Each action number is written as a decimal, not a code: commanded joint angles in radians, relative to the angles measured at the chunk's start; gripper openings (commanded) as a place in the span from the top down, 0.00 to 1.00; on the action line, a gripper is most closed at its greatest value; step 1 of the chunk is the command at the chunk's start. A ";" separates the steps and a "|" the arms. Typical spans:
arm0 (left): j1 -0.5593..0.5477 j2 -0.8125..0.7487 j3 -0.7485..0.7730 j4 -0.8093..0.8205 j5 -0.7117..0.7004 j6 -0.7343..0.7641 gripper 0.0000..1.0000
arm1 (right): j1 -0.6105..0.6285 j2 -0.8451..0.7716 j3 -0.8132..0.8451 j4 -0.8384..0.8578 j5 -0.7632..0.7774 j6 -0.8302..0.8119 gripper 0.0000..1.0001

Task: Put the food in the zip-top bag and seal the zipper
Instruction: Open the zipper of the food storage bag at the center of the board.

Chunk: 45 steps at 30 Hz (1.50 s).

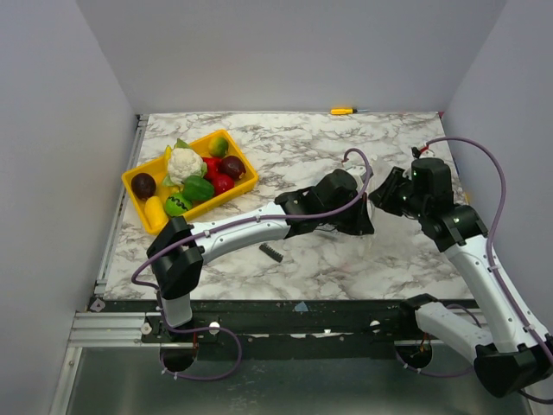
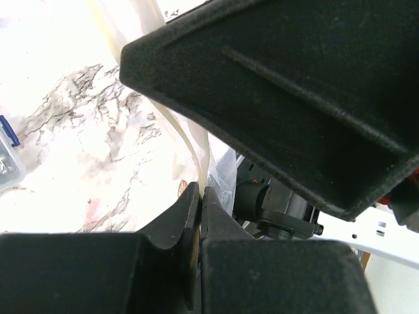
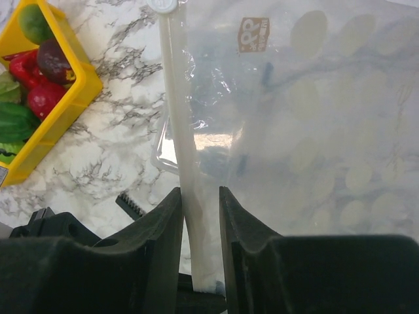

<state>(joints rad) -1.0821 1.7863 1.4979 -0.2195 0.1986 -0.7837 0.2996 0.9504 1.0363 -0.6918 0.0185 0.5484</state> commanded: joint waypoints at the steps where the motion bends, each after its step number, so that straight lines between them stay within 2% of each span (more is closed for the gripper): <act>1: 0.004 -0.004 0.034 -0.002 0.016 0.027 1.00 | 0.003 -0.020 0.003 -0.040 0.070 -0.008 0.69; 11: 0.010 -0.003 0.020 0.010 0.036 0.023 1.00 | 0.004 -0.019 0.021 -0.052 0.081 -0.008 0.68; 16: 0.015 -0.012 0.010 0.015 0.034 0.021 1.00 | 0.004 0.030 0.035 -0.129 0.198 0.009 0.89; 17: 0.014 -0.012 0.011 0.014 0.036 0.021 1.00 | 0.004 0.038 0.041 -0.140 0.209 0.009 0.90; 19: 0.017 -0.011 0.013 0.014 0.038 0.017 1.00 | 0.003 0.041 0.043 -0.141 0.211 0.008 0.89; 23: 0.020 -0.004 0.024 0.016 0.051 0.008 1.00 | 0.003 0.054 0.044 -0.128 0.179 0.009 0.79; 26: 0.023 0.001 0.032 0.013 0.060 0.002 1.00 | 0.004 0.077 0.038 -0.117 0.168 0.013 0.77; 28: 0.026 0.004 0.035 0.012 0.073 -0.001 1.00 | 0.004 0.097 0.040 -0.116 0.165 0.016 0.82; 30: 0.031 0.001 0.030 0.015 0.089 -0.008 1.00 | 0.003 0.107 0.048 -0.126 0.154 0.017 0.99; 32: 0.036 -0.017 0.005 0.028 0.093 -0.015 0.91 | 0.004 0.099 0.053 -0.129 0.129 0.015 1.00; 36: 0.044 -0.081 -0.072 0.063 0.046 0.005 0.60 | 0.004 0.047 0.040 -0.132 0.079 0.005 1.00; 38: 0.045 -0.109 -0.097 0.063 0.019 0.016 0.49 | 0.004 0.021 0.015 -0.134 0.053 0.004 1.00; 42: 0.047 -0.147 -0.144 0.082 -0.026 0.011 0.36 | 0.004 -0.011 -0.014 -0.139 -0.008 0.014 1.00; 45: 0.053 -0.143 -0.138 0.072 -0.042 0.008 0.35 | 0.003 -0.039 -0.026 -0.133 -0.061 0.024 1.00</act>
<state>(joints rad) -1.0397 1.6768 1.3655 -0.1741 0.2157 -0.7815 0.3000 0.9409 1.0355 -0.8082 0.0608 0.5663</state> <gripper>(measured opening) 0.640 0.006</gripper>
